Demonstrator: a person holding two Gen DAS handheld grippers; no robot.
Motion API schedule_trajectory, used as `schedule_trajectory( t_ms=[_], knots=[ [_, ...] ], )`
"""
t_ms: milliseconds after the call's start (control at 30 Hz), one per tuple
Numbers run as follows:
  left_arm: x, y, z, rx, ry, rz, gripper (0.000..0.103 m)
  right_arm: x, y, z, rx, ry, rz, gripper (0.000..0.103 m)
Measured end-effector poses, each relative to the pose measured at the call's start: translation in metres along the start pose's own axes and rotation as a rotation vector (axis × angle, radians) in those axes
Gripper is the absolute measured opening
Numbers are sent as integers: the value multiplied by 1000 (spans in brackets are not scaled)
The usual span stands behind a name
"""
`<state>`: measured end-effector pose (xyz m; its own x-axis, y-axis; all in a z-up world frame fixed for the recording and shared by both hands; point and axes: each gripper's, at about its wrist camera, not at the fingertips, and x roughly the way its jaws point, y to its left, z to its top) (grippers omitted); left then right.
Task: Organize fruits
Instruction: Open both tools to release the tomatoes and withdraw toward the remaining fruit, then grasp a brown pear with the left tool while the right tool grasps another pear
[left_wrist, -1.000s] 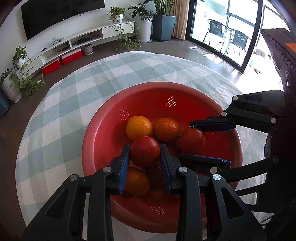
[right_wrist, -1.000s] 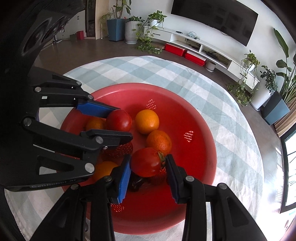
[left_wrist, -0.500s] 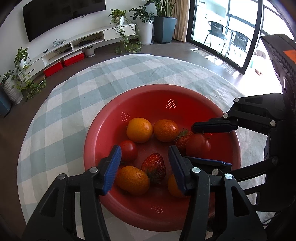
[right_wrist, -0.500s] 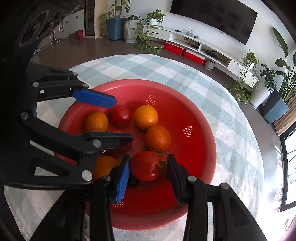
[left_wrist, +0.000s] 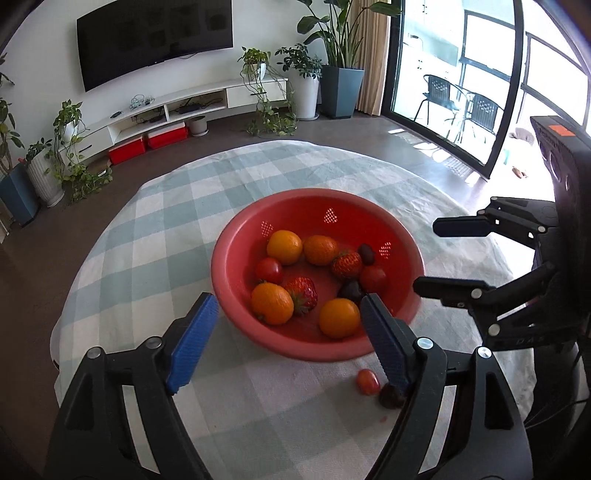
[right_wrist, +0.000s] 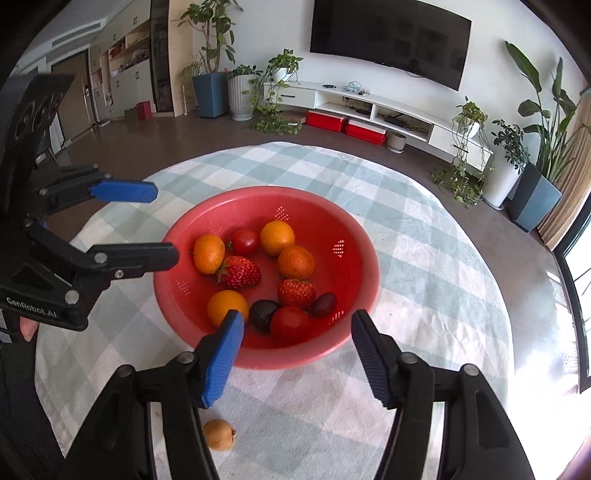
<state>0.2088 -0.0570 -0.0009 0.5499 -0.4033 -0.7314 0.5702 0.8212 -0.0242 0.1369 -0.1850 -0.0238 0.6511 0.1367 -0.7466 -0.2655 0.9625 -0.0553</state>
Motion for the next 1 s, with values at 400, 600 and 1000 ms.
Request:
schedule_trajectory(
  t_ms=[400, 600, 1000],
  knots=[
    [-31, -46, -73, -34, 27, -41, 84, -48, 8, -68, 193, -40, 60, 70],
    [-27, -70, -102, -50, 68, -70, 84, -57, 11, -92, 229, -42, 65, 70],
    [-4, -100, -102, -81, 88, -82, 84, -67, 13, -104, 255, -52, 62, 70]
  ],
)
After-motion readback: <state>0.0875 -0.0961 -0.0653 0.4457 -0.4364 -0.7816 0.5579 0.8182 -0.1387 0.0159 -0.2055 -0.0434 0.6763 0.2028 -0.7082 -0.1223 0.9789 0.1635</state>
